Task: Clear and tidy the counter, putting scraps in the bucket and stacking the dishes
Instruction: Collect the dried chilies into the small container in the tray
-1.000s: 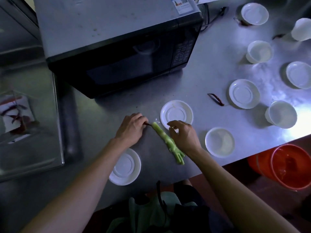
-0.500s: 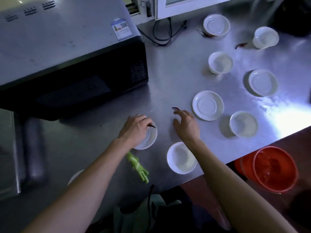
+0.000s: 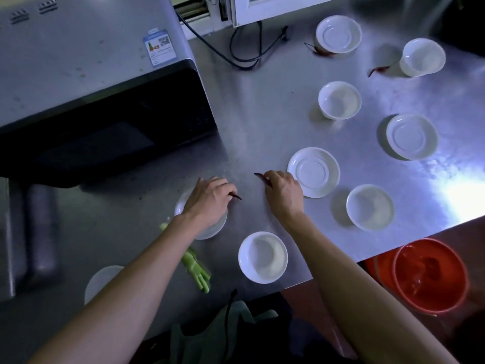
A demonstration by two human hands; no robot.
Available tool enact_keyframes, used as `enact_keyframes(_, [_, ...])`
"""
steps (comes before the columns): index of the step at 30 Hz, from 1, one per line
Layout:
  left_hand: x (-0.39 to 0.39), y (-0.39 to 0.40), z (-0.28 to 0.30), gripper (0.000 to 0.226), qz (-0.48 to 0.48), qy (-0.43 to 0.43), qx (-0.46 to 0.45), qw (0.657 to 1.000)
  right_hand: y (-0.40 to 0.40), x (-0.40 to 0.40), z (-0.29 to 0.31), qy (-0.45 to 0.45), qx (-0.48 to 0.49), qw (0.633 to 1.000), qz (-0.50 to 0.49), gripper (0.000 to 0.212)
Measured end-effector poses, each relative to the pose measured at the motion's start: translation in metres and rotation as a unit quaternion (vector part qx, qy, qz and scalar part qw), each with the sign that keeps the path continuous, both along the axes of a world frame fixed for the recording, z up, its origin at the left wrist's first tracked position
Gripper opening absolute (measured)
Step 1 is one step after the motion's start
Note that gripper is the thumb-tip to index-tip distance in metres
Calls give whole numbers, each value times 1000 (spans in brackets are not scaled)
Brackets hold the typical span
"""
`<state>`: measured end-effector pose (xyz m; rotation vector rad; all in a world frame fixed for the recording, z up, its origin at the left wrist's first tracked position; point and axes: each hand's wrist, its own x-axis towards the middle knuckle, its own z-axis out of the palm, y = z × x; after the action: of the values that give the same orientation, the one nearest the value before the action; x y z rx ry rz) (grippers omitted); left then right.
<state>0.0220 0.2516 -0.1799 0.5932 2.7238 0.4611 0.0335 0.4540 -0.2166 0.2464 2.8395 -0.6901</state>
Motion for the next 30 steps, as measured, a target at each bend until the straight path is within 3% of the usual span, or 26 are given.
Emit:
enact_keyframes(6, [14, -12, 6, 12, 39, -10, 14, 999, -2, 0, -6, 19, 15, 999, 35, 11])
enact_keyframes(12, [32, -39, 12, 18, 104, 17, 45, 993, -30, 2, 14, 50, -23, 996, 75, 23])
enact_keyframes(22, [116, -143, 19, 13, 192, 68, 66, 977, -153, 49, 53, 76, -66, 977, 188, 29])
enact_keyframes(30, [225, -256, 42, 17, 293, 114, 67, 947, -271, 121, 90, 114, -77, 939, 315, 25])
